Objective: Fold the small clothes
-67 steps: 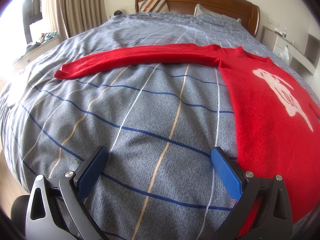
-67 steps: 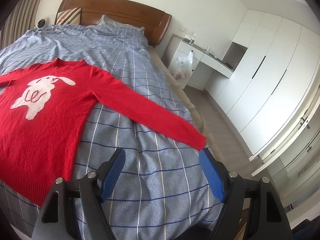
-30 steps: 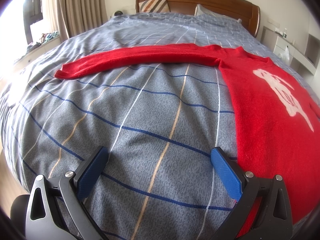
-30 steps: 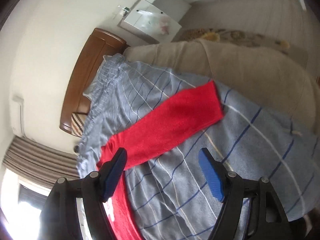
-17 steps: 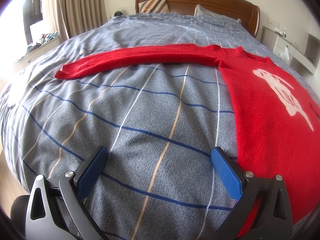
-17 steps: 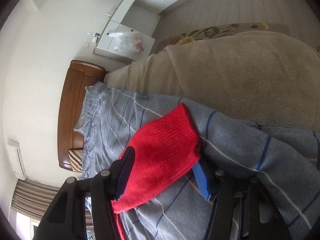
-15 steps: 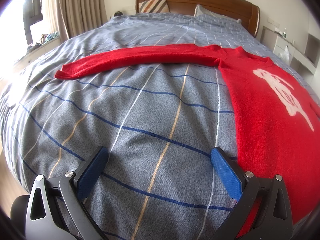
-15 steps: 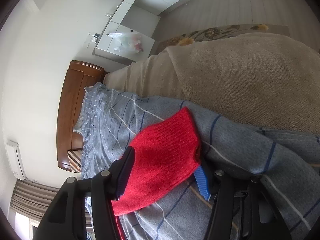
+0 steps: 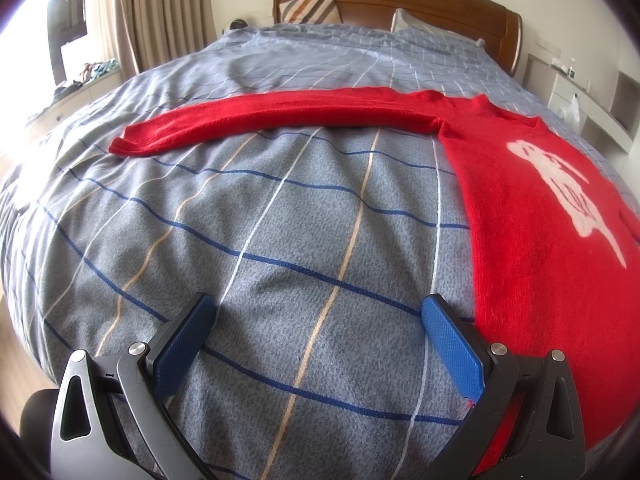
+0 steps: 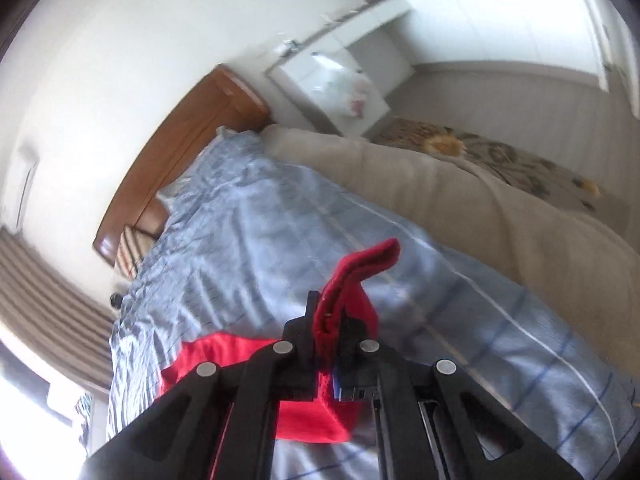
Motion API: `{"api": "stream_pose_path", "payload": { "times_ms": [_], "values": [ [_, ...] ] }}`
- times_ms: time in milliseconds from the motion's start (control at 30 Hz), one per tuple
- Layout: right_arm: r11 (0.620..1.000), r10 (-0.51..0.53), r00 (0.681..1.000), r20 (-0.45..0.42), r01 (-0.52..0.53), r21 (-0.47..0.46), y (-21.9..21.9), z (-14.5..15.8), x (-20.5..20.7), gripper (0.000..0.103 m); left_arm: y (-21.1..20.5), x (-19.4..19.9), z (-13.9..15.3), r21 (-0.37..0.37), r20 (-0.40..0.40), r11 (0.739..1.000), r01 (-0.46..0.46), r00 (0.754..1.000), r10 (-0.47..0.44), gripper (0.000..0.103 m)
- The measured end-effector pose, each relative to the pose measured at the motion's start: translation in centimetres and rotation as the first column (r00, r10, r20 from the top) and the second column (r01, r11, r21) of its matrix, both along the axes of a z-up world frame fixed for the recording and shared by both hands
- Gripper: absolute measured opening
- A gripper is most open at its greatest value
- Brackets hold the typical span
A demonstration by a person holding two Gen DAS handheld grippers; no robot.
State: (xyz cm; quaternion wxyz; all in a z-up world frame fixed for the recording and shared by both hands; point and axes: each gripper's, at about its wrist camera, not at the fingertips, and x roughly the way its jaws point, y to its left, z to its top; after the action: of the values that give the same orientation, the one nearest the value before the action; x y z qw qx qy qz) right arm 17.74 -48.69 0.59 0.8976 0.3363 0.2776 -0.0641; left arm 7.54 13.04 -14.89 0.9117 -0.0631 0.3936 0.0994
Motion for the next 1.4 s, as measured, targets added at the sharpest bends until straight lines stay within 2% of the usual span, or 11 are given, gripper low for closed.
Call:
{"api": "stream_pose_path", "payload": {
  "times_ms": [100,233,500,567,600,667,800,867,967,1233,1400],
  "values": [
    [0.973,0.206,0.977,0.057,-0.199,-0.118,8.2,4.5,3.7,0.005,0.2,0.3,0.1,-0.006,-0.003,1.0,0.002,1.0,-0.002,0.103],
    [0.881,0.448,0.892,0.064,-0.428,-0.202,20.0,6.7,7.4,0.005,0.2,0.3,0.1,-0.005,-0.003,1.0,0.0,1.0,-0.001,0.103],
    [0.72,0.653,0.755,-0.055,-0.643,-0.261,38.0,-0.1,10.5,0.005,0.0,0.5,0.0,0.001,-0.002,1.0,0.007,1.0,-0.007,0.103],
    [0.69,0.679,0.725,-0.113,-0.683,-0.239,40.4,-3.3,10.6,0.015,0.0,0.5,-0.1,0.003,0.0,1.0,0.007,1.0,-0.007,0.103],
    [0.67,0.704,0.695,-0.146,-0.718,-0.186,41.6,-5.1,10.5,0.038,0.0,0.5,-0.1,0.004,0.001,1.0,0.007,1.0,-0.007,0.103],
    [0.639,0.753,0.643,-0.14,-0.765,-0.08,42.9,-7.8,9.1,0.057,0.0,0.4,-0.1,0.004,0.003,1.0,0.007,1.0,-0.007,0.103],
    [0.569,0.816,0.568,-0.108,-0.822,-0.021,43.1,-10.0,4.6,0.057,-0.1,0.4,-0.1,0.004,0.001,1.0,0.006,1.0,-0.006,0.103],
    [0.555,0.824,0.557,-0.109,-0.831,-0.052,41.1,-10.1,2.4,0.057,0.0,0.4,-0.1,0.006,0.001,1.0,0.006,1.0,-0.006,0.103],
    [0.581,0.789,0.601,-0.131,-0.798,-0.16,35.4,-9.4,-1.0,0.062,-0.1,0.4,-0.1,0.004,0.001,1.0,0.007,1.0,-0.007,0.103],
    [0.763,0.46,0.863,-0.21,-0.505,-0.403,16.8,-10.2,-6.0,0.069,-0.4,0.1,0.0,0.016,0.014,1.0,-0.003,1.0,0.002,0.103],
    [0.865,0.28,0.945,-0.168,-0.325,-0.382,9.8,-10.6,-7.9,0.072,-0.5,0.0,-0.1,0.016,0.021,1.0,-0.007,1.0,0.006,0.103]
  ]
}}
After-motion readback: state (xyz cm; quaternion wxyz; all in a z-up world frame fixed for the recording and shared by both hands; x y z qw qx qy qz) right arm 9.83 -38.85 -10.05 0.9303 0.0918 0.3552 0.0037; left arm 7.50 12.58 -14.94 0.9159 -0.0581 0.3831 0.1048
